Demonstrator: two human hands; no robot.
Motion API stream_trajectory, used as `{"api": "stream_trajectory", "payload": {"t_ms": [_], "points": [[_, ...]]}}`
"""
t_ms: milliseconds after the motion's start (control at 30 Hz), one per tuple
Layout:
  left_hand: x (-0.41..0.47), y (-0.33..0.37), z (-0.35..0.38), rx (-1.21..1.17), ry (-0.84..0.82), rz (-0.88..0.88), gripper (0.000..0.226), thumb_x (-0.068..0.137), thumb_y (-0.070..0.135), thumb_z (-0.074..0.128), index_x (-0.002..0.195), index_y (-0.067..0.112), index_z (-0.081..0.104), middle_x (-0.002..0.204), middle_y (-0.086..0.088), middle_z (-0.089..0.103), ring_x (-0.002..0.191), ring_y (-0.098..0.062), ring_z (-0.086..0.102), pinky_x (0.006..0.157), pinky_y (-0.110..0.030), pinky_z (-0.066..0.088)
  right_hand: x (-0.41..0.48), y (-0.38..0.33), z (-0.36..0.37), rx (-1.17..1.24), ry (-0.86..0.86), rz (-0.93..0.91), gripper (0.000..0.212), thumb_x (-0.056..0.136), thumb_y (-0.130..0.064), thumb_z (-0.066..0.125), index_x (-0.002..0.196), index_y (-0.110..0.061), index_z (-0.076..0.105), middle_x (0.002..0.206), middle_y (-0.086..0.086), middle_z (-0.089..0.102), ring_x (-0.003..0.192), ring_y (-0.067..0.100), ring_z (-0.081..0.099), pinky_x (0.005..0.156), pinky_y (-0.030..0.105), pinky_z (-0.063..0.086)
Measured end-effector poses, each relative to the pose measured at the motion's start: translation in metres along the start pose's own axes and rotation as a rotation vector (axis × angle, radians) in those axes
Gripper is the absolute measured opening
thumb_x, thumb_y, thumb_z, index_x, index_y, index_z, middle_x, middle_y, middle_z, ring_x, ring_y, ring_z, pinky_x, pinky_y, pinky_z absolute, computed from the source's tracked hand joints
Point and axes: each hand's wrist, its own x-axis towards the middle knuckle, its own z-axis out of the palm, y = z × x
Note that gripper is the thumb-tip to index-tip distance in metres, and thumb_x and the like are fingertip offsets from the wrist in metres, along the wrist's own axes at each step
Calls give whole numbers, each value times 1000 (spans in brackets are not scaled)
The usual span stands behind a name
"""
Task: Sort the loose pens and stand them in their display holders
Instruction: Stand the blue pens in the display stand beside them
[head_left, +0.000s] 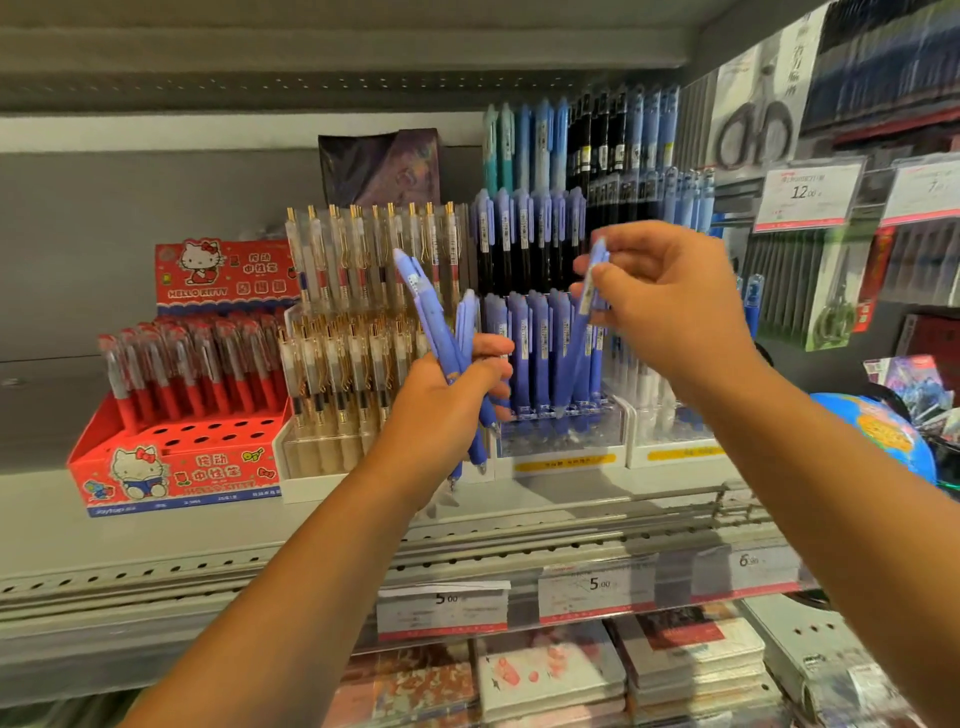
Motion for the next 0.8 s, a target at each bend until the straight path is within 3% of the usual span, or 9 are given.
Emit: {"api": "stream_trajectory", "payload": {"t_ms": [100, 200, 300, 400, 433, 533, 633, 700, 800], "points": [[0, 0, -1, 8, -4, 5, 16, 100, 13, 53, 98, 24, 65, 69, -2, 55, 52, -15, 49, 55, -25, 50, 6, 7, -7, -294, 61, -168, 24, 95, -4, 57, 117, -11, 64, 86, -17, 62, 73, -15, 61, 71, 4, 50], [-1, 0, -1, -35, -35, -10, 15, 100, 12, 52, 99, 22, 64, 67, -1, 54, 49, -18, 44, 50, -25, 46, 3, 17, -4, -476, 64, -226, 27, 96, -5, 55, 121, -9, 63, 87, -12, 58, 70, -6, 56, 68, -5, 38], [-1, -1, -2, -36, -53, -8, 15, 100, 13, 52, 103, 23, 62, 66, -1, 56, 48, -17, 45, 49, -30, 44, -1, 26, 0, -533, 40, -192, 31, 98, -6, 52, 128, -9, 58, 91, -7, 56, 72, 7, 52, 69, 6, 45], [-2, 0, -1, -97, -63, -33, 14, 100, 12, 53, 107, 24, 56, 67, 1, 58, 49, -15, 45, 45, -28, 41, -3, 28, 0, -617, 5, -188, 31, 98, -6, 53, 129, -13, 54, 96, 6, 63, 81, 26, 60, 76, 45, 54], [-3, 0, -1, -120, -66, -39, 13, 100, 12, 53, 108, 23, 53, 69, -1, 57, 50, -14, 45, 43, -27, 40, -3, 27, 0, -663, -16, -204, 30, 97, -4, 55, 126, -13, 55, 100, 11, 65, 87, 31, 62, 77, 50, 54], [-3, -1, -1, -94, -68, -10, 7, 101, 20, 54, 100, 13, 51, 73, -9, 54, 51, -16, 46, 42, -26, 37, 3, 23, 1, -863, -60, -224, 34, 90, 7, 56, 120, -9, 60, 110, 14, 64, 97, 36, 59, 79, 48, 52], [-4, 0, -2, -85, -51, 55, 23, 102, 23, 53, 81, 17, 58, 71, -10, 54, 52, -21, 47, 43, -27, 39, 6, 19, -1, -1045, -73, -203, 30, 87, 11, 52, 111, -4, 60, 96, 16, 62, 81, 36, 54, 65, 44, 50], [-5, 2, -3, -71, -33, 96, 19, 103, 23, 51, 87, 16, 60, 72, -5, 62, 53, -20, 53, 47, -26, 44, 5, 17, -1, -1180, -101, -194, 30, 84, 13, 51, 108, -4, 57, 76, 9, 52, 64, 31, 45, 48, 34, 35], [-6, 3, -3, -64, -49, 116, 18, 103, 19, 48, 104, 4, 58, 78, 3, 72, 61, -14, 64, 56, -22, 51, 2, 15, -1, -1319, -146, -161, 37, 81, 15, 51, 112, -5, 53, 62, 4, 35, 50, 24, 32, 42, 28, 18]]}}
